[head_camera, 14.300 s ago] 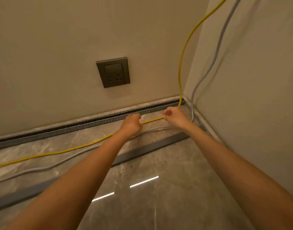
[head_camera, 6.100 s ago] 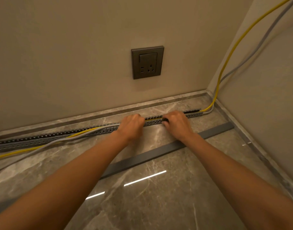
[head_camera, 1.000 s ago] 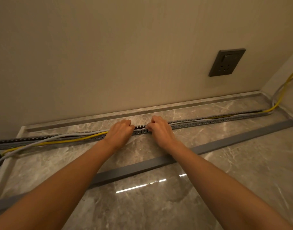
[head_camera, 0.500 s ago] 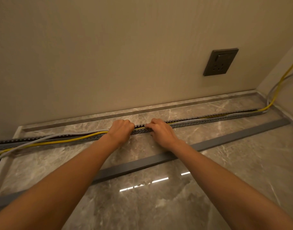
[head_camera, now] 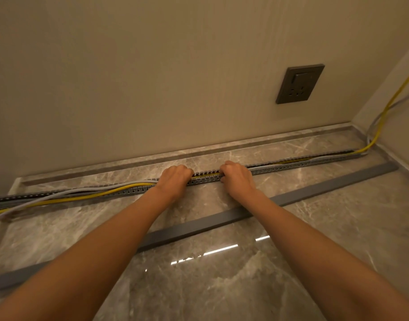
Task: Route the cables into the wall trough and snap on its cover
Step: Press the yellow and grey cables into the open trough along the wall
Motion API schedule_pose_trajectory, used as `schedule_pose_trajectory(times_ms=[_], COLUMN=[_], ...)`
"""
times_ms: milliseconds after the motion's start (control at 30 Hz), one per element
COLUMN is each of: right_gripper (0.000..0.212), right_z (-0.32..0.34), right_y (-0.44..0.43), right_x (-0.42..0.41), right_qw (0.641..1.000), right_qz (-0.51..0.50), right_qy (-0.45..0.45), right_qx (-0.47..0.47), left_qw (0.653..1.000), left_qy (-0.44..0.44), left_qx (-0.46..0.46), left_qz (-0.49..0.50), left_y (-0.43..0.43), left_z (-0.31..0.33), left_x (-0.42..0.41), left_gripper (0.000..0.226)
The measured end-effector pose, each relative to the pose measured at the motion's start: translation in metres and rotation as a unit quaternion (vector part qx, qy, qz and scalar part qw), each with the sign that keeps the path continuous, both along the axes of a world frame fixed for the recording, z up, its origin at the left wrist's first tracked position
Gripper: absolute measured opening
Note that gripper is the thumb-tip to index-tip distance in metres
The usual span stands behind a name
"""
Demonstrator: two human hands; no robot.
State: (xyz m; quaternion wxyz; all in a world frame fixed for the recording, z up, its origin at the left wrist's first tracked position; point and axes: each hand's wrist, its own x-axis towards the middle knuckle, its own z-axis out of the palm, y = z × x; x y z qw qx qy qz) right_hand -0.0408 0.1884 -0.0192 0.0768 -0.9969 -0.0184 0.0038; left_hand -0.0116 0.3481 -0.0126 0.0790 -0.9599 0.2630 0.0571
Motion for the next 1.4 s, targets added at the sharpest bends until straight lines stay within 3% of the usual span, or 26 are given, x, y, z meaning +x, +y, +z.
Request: schedule_pose_trajectory(times_ms=[167,333,467,800,1133,1400], right_gripper=[0.023,0.026,0.023,0.026,0.015,0.012], right_z=[0.006,0.006,0.017,0.009,0.004,0.001], right_y=[0.009,0.030,0.067,0.154,0.174,0.183], right_x=[0.002,-0.007,-0.005,0.009,0.019,0.019], right_qw=[0.999,0.999,1.000,0.988,0.988,0.988], right_qz=[-0.016,-0.039,-0.019,0.069,-0.018,-0.057], right_qy=[0.006,-0.005,-0.010,0.007,0.018,0.006], right_qx=[-0.029,-0.031,0.003,0.137,0.153,0.146], left_qw=[0.995,0.986,0.988,0.983,0.954,0.986], left_qy=[0.037,0.003,-0.002,0.036,0.053,0.020], left_qx=[-0.086,-0.163,-0.146,-0.135,-0.231,-0.142], left_qz=[0.027,0.030,0.058,0.120,0.184,0.089], left_y=[0.014,0.058,0.096,0.155,0.158,0.156], left_z=[-0.001,0.001,0.007,0.009,0.011,0.014], left_x=[0.001,-0.002,-0.001,-0.006,0.013,0.015], left_gripper=[0.019,0.022,0.033,0.023,0.011,0.011])
